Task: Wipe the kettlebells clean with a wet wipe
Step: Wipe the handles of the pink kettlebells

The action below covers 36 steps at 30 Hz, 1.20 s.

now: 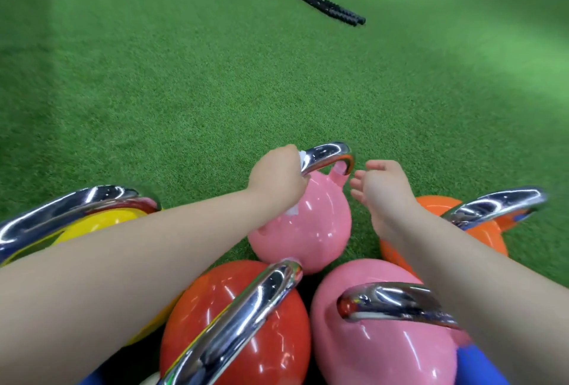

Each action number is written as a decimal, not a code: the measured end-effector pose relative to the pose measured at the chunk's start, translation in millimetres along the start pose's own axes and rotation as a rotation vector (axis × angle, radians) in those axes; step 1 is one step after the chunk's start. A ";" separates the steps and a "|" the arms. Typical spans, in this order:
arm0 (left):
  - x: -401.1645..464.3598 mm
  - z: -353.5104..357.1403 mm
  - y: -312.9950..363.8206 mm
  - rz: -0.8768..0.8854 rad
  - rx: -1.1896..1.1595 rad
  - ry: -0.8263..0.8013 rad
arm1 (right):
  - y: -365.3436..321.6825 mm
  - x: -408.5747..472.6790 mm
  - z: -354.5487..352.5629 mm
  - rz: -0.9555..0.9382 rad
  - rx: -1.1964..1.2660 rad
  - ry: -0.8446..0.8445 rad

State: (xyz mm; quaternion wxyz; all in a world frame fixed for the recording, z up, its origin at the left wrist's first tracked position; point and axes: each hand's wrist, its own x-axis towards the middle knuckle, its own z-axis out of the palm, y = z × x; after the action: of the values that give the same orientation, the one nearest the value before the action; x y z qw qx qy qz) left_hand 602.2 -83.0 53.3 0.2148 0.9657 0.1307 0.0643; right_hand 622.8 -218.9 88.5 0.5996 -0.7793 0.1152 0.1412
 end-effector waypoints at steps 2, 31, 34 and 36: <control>4.1 0.3 6.6 -0.008 0.073 0.020 | -5.0 6.1 -4.5 -0.179 -0.213 0.032; 22.5 -11.7 38.4 0.678 0.572 -0.097 | 16.8 27.7 -16.7 -0.270 -0.415 -0.177; 23.0 -9.8 38.5 0.677 0.571 -0.100 | 11.9 26.3 -19.0 -0.179 -0.299 -0.155; 24.9 -12.4 35.2 0.665 0.536 -0.165 | 4.8 23.5 -21.3 -0.234 -0.339 -0.090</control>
State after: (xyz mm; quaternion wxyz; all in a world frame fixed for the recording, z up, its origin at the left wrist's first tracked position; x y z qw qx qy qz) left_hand 631.8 -101.8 81.3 -0.0660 0.9788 -0.1931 0.0163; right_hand 644.8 -240.9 80.9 0.4767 -0.8700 -0.0282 0.1227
